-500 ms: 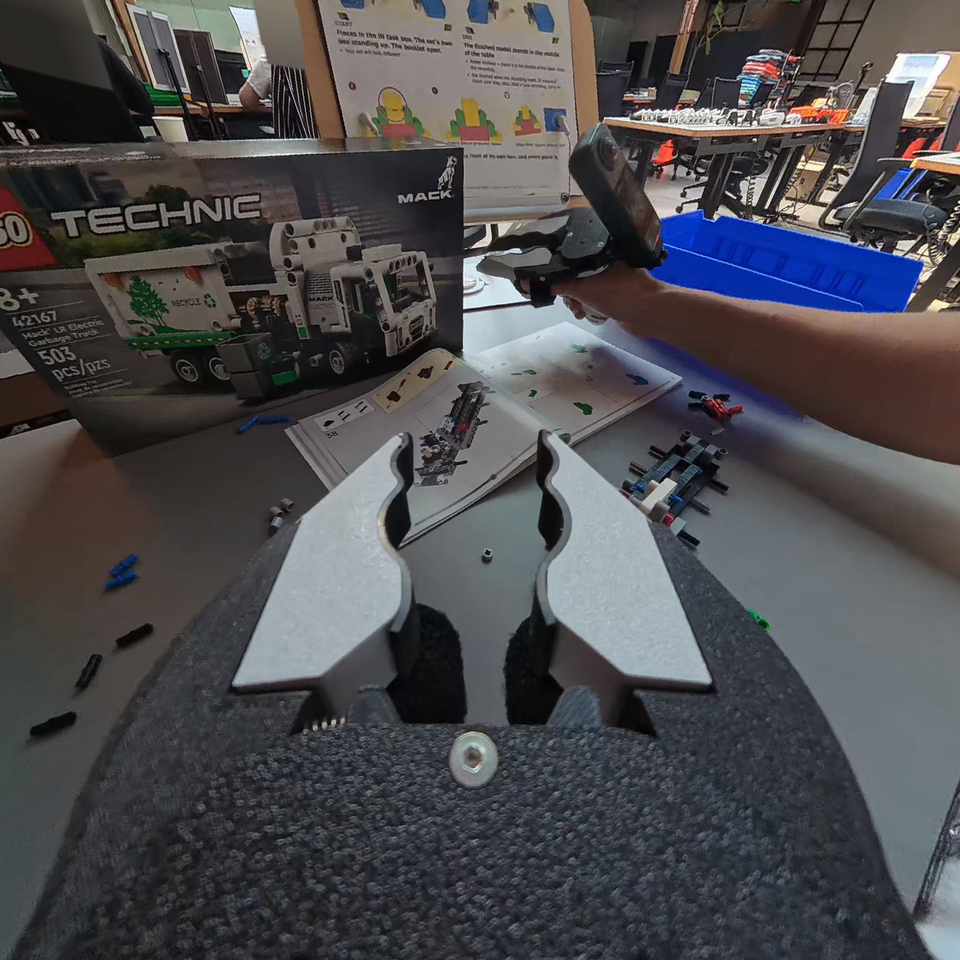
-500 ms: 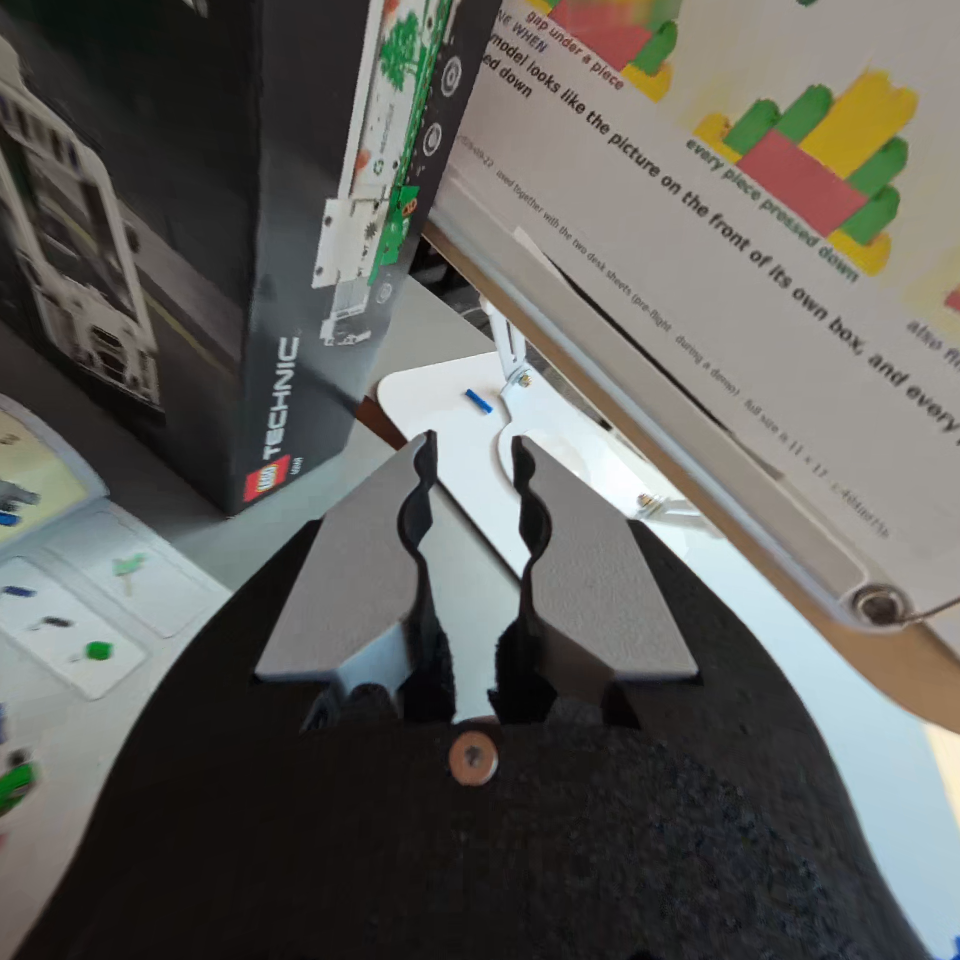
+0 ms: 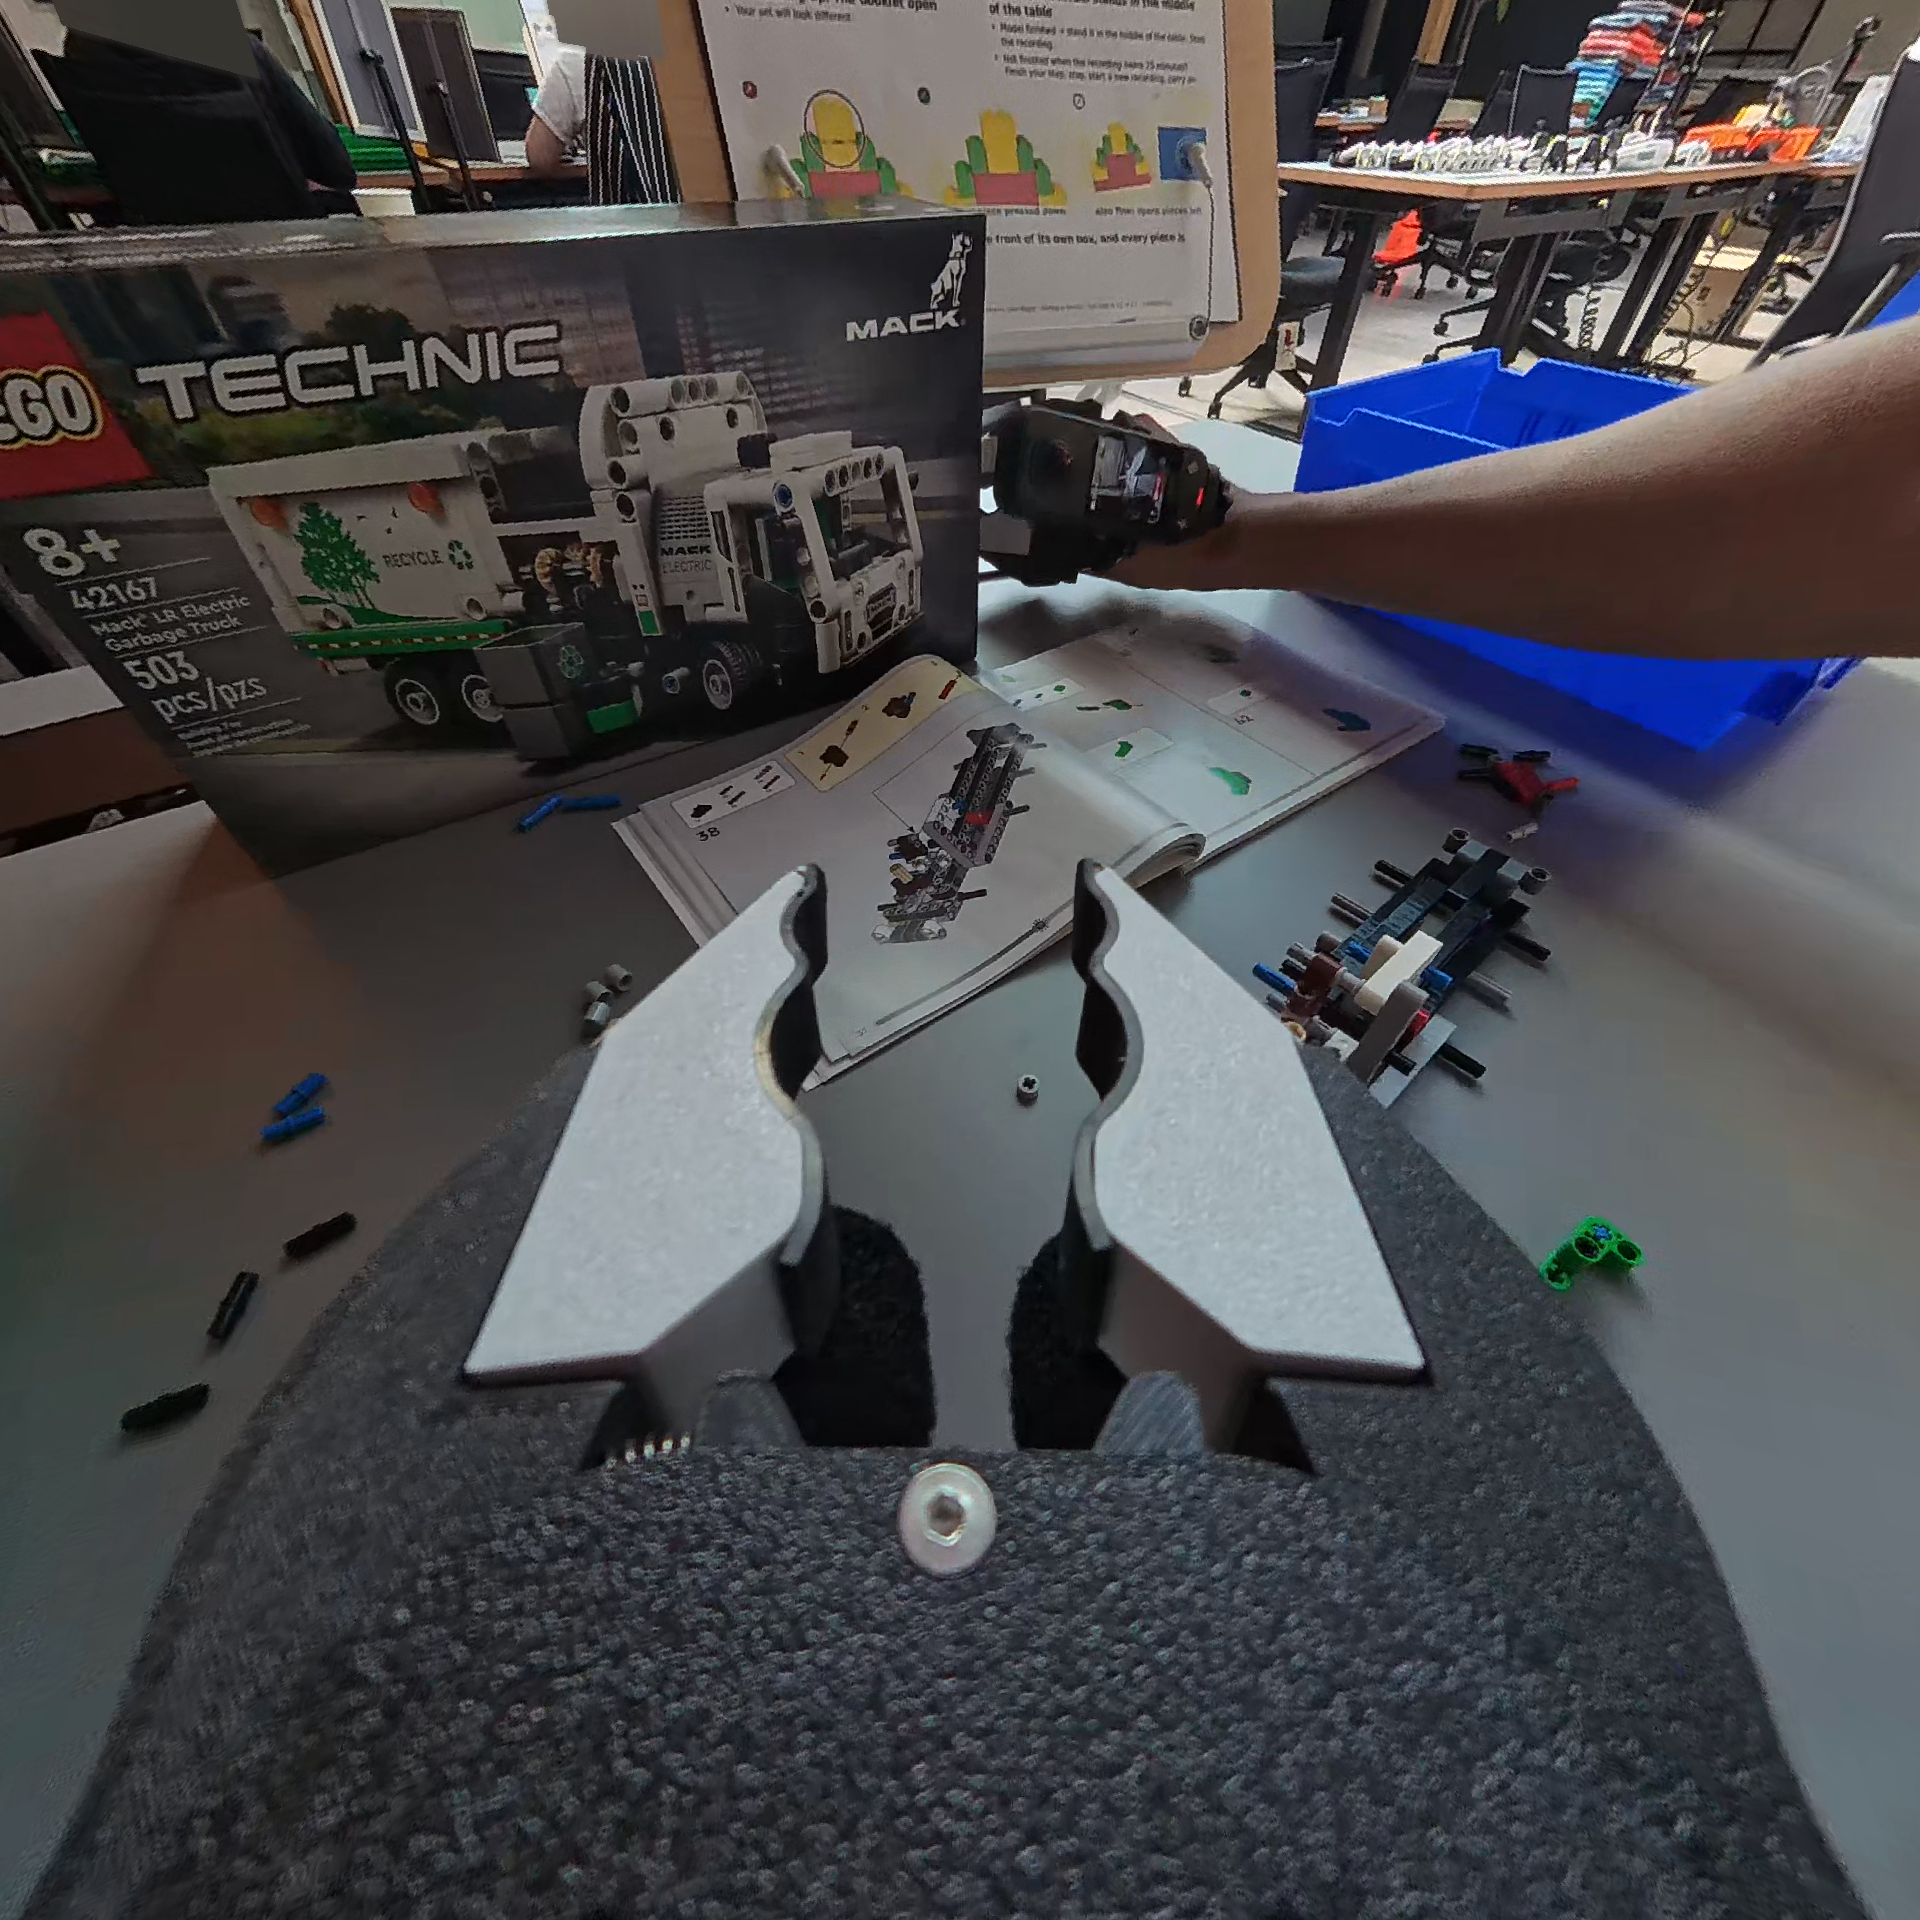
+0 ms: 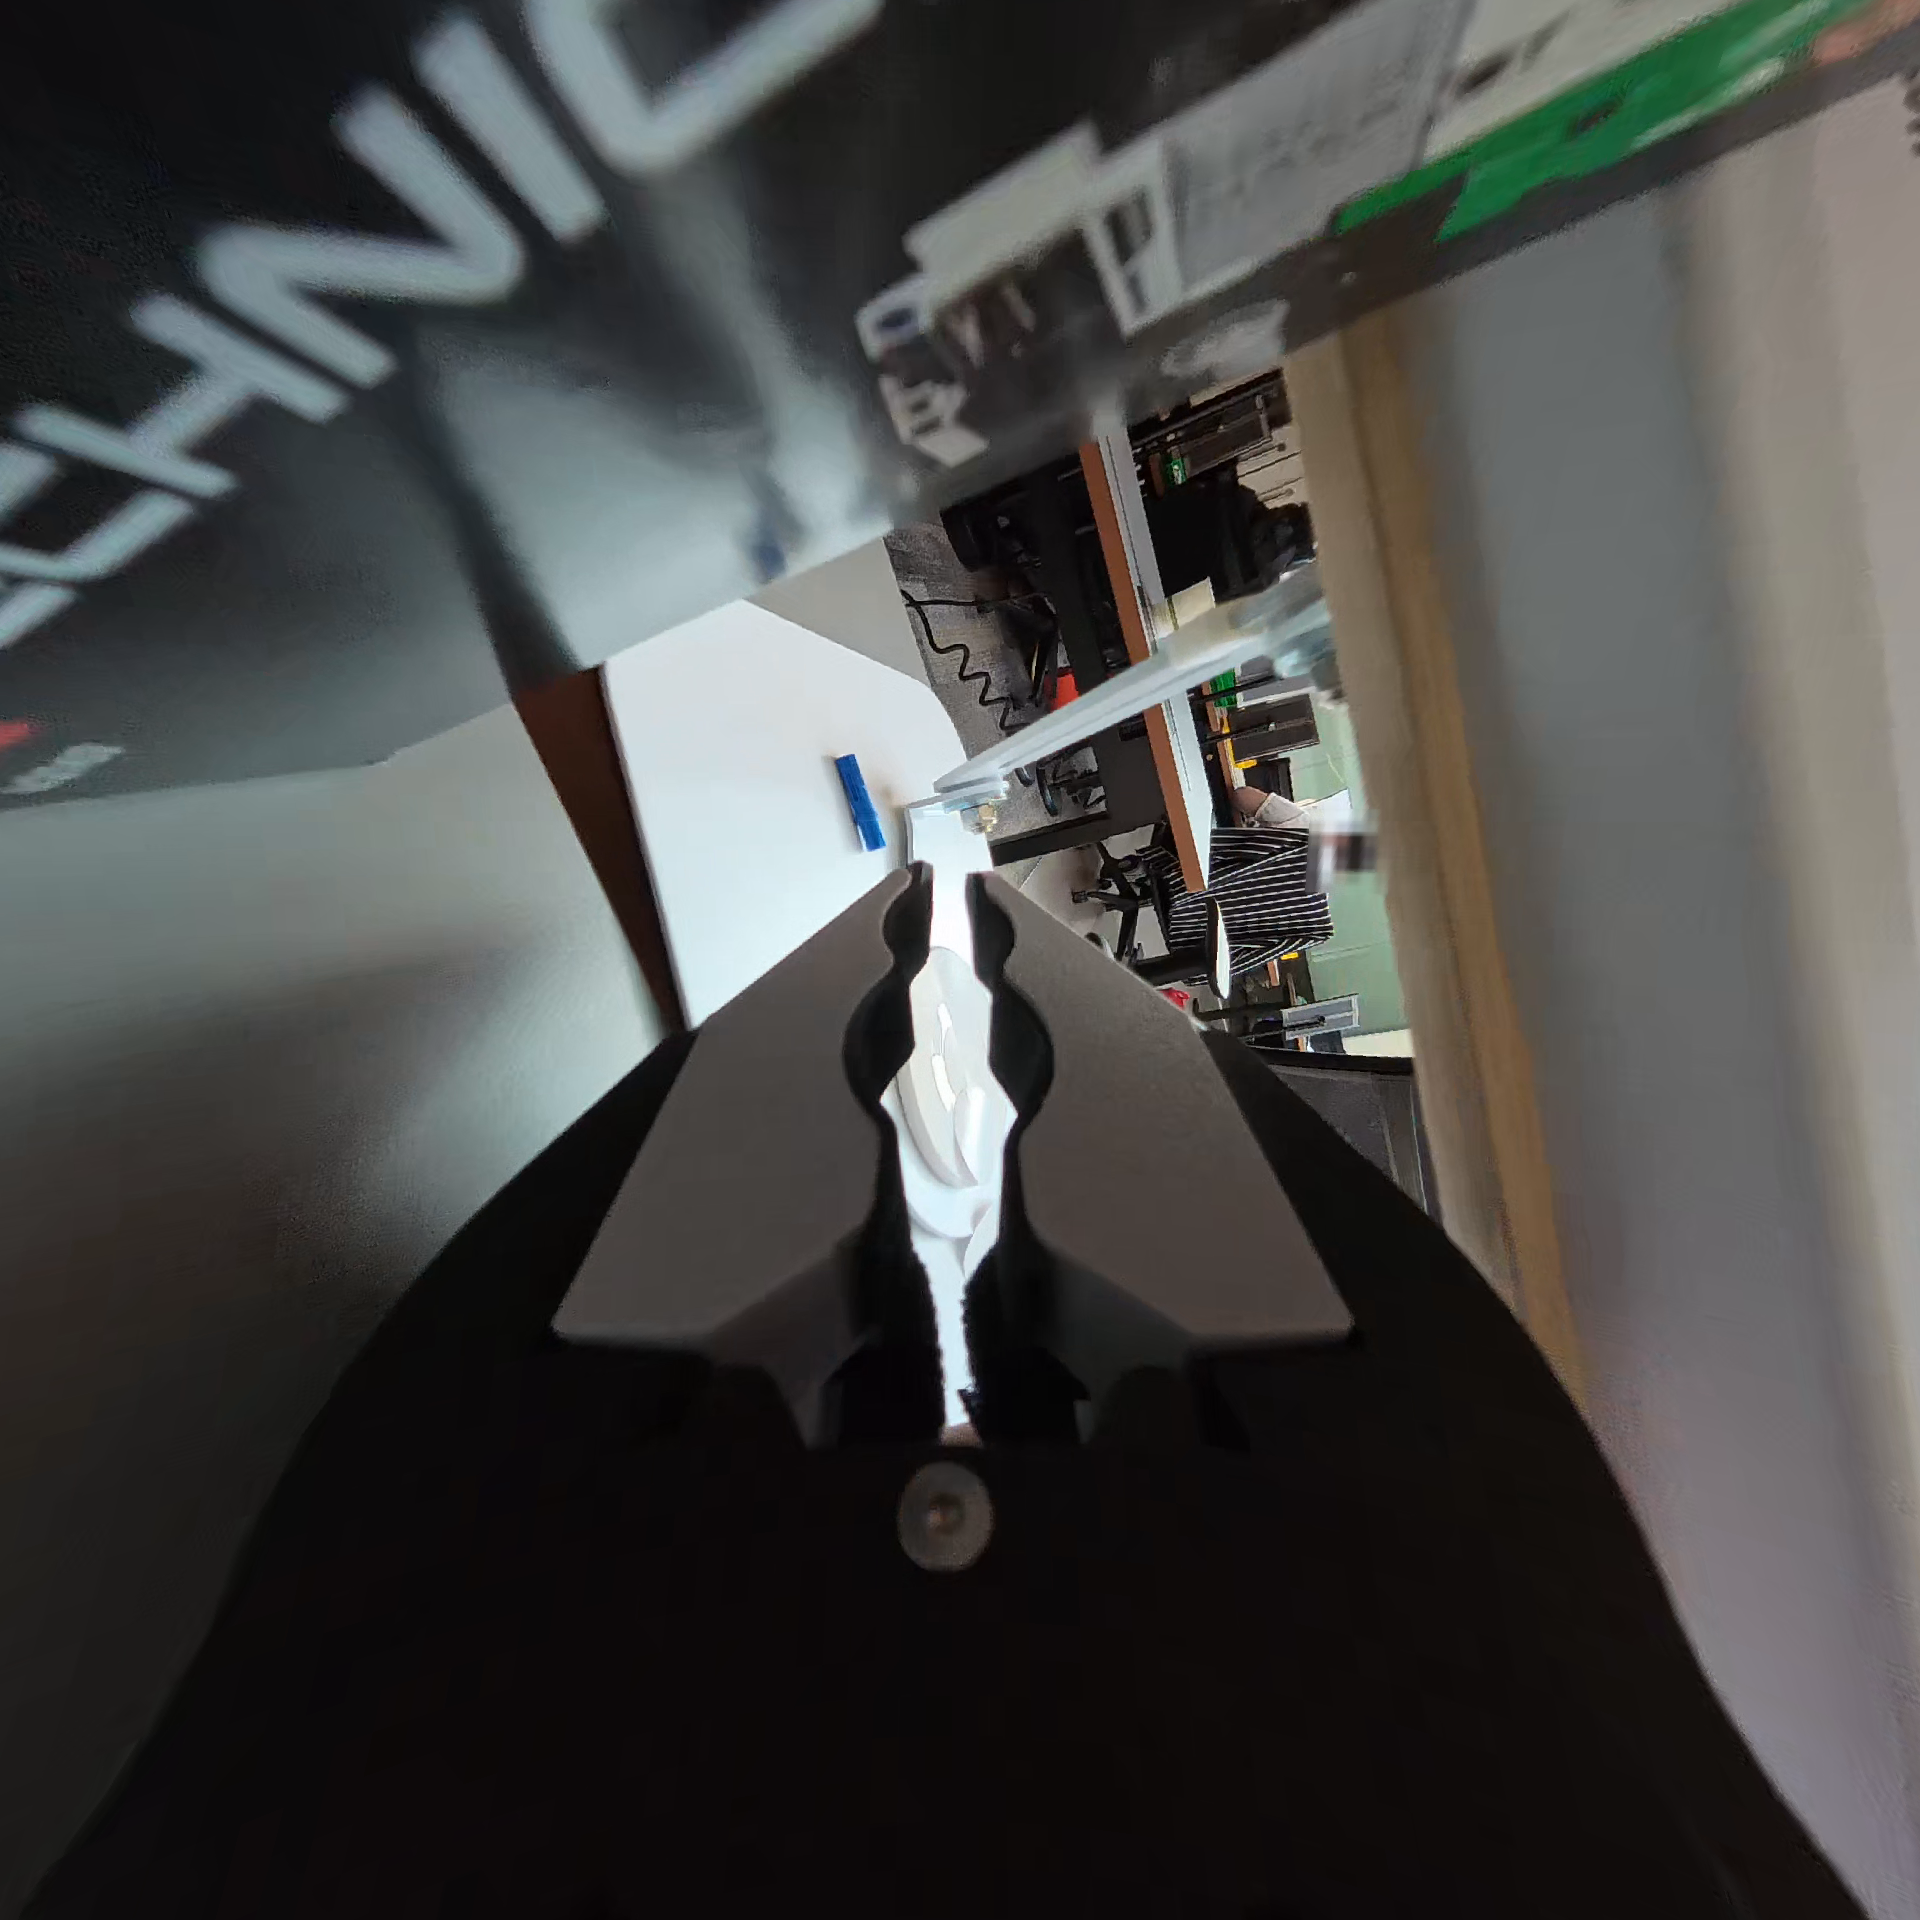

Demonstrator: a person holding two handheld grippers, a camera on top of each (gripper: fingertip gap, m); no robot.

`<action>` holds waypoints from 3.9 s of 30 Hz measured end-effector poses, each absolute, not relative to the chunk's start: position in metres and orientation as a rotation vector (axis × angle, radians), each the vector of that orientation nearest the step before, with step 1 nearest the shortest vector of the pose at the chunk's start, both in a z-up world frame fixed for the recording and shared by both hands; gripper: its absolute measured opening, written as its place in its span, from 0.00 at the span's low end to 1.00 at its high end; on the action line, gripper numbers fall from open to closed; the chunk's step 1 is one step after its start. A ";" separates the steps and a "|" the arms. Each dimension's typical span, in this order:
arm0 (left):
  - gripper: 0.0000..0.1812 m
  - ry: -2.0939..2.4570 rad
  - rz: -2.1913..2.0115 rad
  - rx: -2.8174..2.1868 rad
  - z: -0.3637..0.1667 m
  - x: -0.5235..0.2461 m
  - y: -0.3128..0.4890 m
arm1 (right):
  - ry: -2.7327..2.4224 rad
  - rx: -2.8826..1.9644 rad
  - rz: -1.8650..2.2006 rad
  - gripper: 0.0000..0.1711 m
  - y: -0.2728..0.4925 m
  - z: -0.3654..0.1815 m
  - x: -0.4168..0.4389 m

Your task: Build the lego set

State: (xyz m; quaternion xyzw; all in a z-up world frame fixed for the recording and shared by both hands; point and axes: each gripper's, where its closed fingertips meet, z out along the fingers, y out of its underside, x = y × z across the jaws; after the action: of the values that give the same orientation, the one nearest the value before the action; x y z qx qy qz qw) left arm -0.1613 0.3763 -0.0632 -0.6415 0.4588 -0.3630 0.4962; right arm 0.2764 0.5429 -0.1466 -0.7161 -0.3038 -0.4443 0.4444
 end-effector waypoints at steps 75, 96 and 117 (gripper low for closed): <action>0.24 1.060 -0.731 -1.533 -0.060 -0.162 0.343 | -0.994 -1.814 -0.956 0.00 0.579 -0.166 0.283; 0.22 1.275 -1.010 -1.463 0.001 -0.137 0.349 | -0.514 -1.756 -0.908 0.12 0.482 -0.097 0.236; 0.29 2.080 -0.703 -1.328 -0.018 0.149 0.765 | 0.160 -1.641 -0.436 0.16 0.217 -0.075 0.090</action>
State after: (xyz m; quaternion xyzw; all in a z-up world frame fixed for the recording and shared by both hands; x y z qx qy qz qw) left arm 0.1494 0.7651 -0.0177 -0.4962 0.7773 -0.2628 0.2837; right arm 0.0899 0.2171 -0.0754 -0.7245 0.0708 -0.1927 0.6580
